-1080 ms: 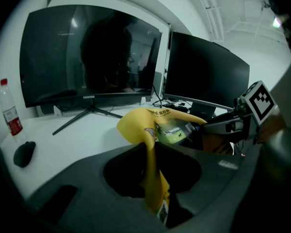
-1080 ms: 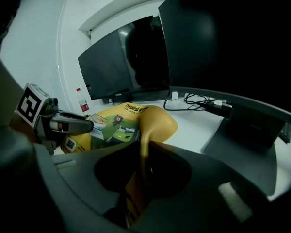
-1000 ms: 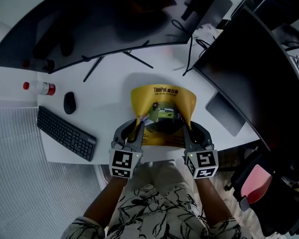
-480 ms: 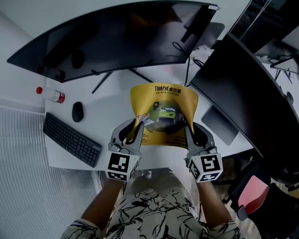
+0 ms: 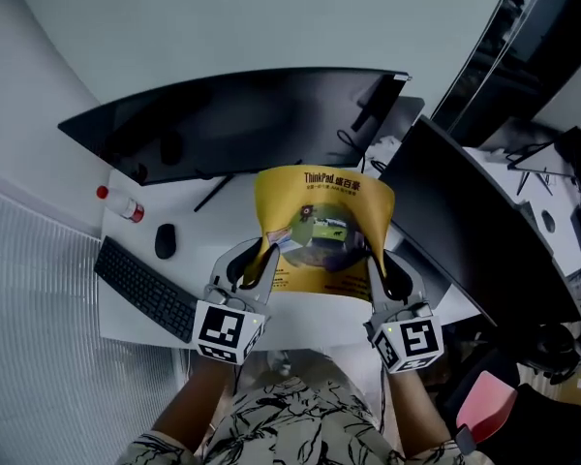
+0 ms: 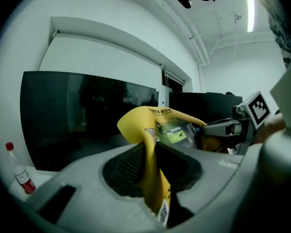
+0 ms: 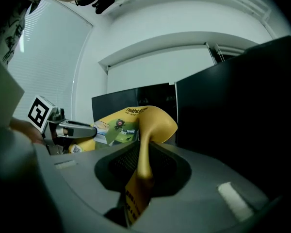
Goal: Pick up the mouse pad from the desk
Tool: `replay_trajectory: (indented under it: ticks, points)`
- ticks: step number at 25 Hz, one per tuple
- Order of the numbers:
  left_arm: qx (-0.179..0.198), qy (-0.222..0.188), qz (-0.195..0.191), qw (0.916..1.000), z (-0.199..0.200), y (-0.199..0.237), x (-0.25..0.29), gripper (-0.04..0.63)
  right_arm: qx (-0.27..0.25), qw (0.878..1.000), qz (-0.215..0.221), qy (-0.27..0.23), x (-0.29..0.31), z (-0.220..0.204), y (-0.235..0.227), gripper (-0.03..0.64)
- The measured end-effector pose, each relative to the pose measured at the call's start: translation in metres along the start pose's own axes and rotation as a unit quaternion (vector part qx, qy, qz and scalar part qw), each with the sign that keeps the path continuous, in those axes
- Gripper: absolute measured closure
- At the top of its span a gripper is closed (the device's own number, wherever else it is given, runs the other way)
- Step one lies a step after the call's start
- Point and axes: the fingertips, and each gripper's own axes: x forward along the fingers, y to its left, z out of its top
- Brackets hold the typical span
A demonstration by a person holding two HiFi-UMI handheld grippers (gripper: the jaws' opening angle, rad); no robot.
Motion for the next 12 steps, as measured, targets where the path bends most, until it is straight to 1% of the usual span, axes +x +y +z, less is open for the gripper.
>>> replay_trajectory:
  ticks: [5,12]
  points:
    - [0.006,-0.037,0.003,0.9993,0.041,-0.006,-0.016,0.511,-0.008,0.999,0.001,-0.037,-0.016,0.04,0.004,0.552]
    - [0.022,-0.082,0.009,0.9964,0.082,-0.01,-0.038,0.508,-0.03,0.996,0.005,-0.086,-0.034,0.082,0.014,0.554]
